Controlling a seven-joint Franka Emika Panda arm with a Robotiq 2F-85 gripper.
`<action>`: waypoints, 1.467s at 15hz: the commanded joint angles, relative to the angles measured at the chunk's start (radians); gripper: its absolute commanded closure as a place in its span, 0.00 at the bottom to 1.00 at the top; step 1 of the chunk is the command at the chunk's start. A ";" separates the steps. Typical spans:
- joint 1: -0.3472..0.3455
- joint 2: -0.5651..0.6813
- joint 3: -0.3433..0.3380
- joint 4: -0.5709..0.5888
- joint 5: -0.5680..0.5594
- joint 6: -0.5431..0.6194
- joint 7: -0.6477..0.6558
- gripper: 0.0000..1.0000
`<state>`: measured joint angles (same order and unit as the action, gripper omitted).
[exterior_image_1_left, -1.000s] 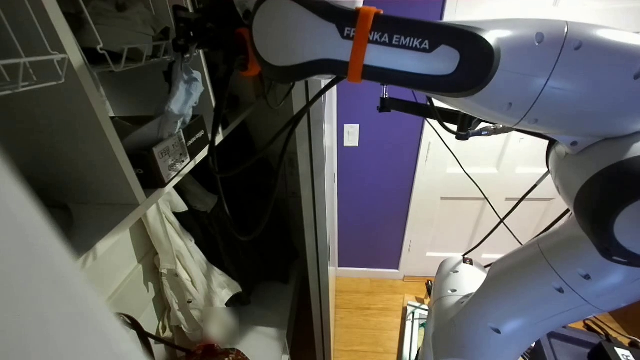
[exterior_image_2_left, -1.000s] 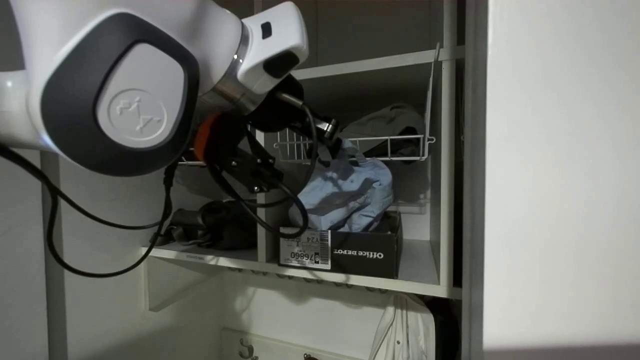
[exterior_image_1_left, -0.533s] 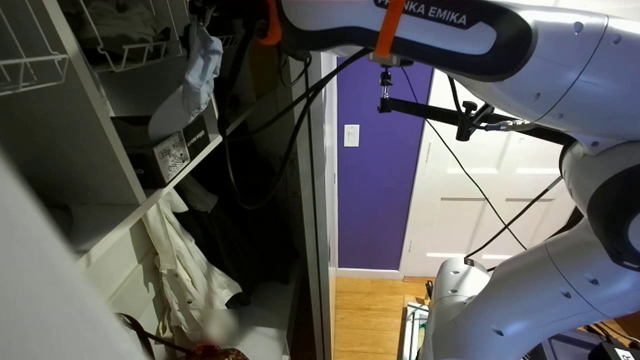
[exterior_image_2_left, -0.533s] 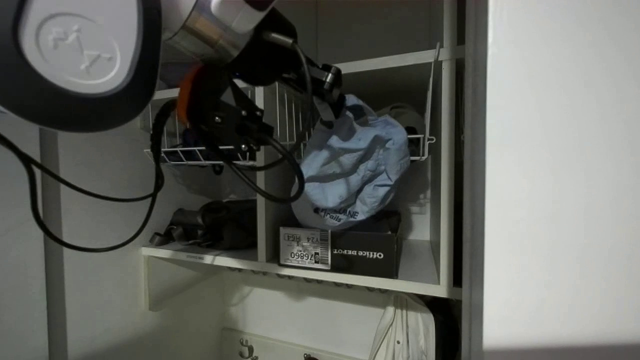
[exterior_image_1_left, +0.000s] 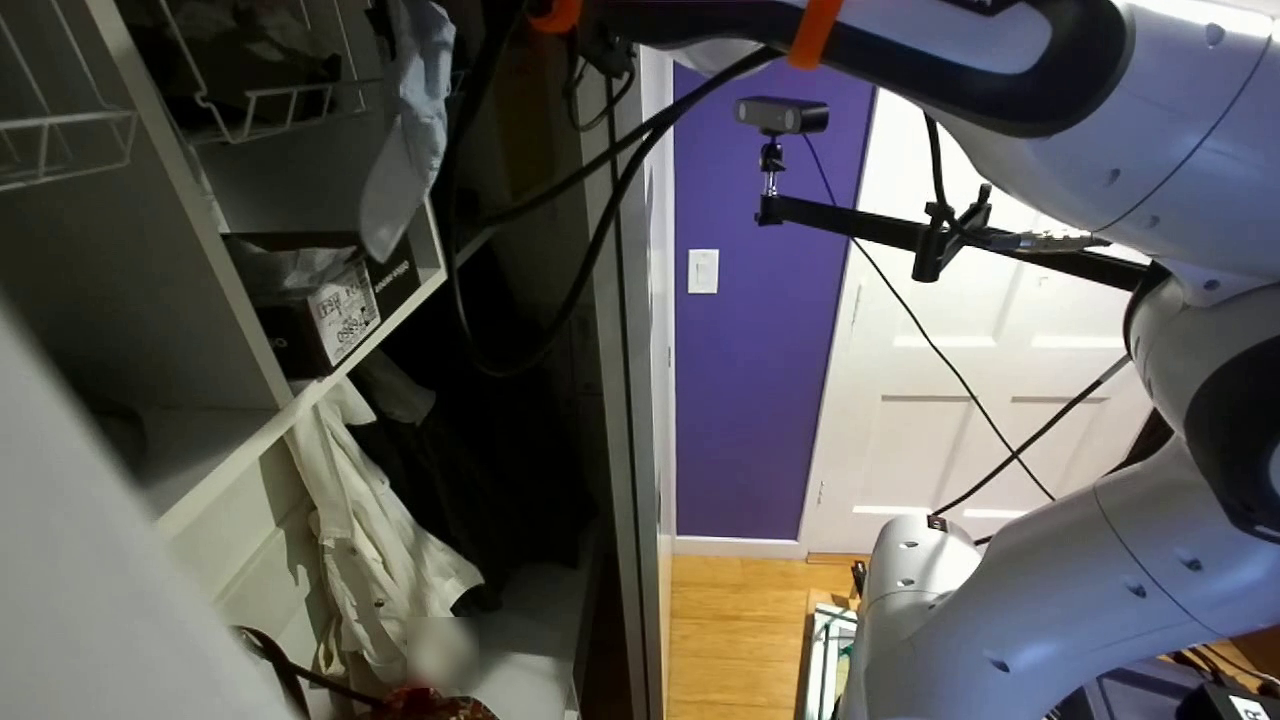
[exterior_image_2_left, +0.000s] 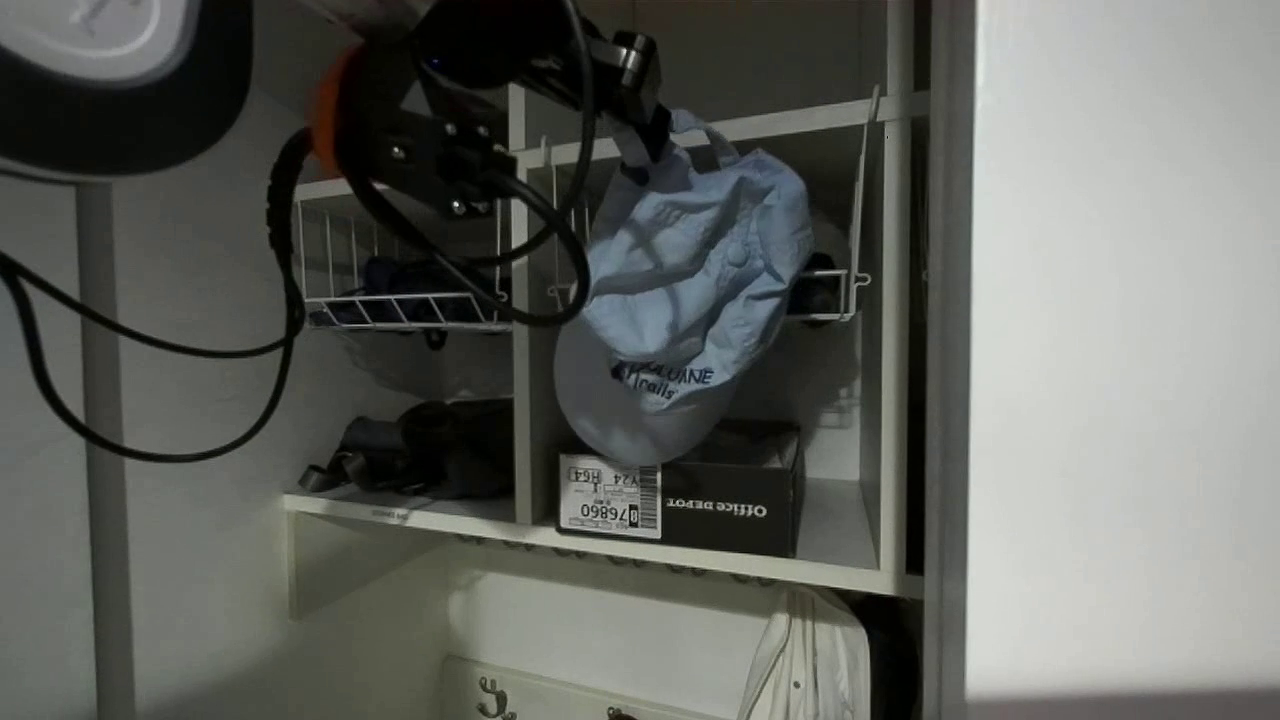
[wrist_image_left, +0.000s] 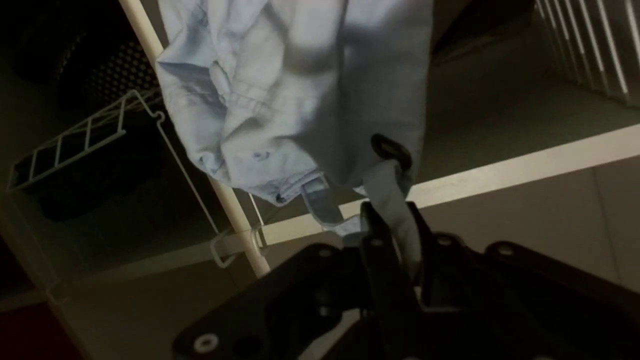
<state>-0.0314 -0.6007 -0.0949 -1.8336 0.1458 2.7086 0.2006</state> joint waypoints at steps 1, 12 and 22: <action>0.012 -0.009 0.002 0.055 0.015 -0.007 -0.038 0.97; 0.010 0.021 0.007 0.108 0.025 0.297 -0.034 0.97; 0.146 0.127 -0.027 0.135 0.049 0.718 -0.002 0.97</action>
<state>0.0287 -0.5198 -0.0939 -1.7567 0.1793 3.3287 0.1864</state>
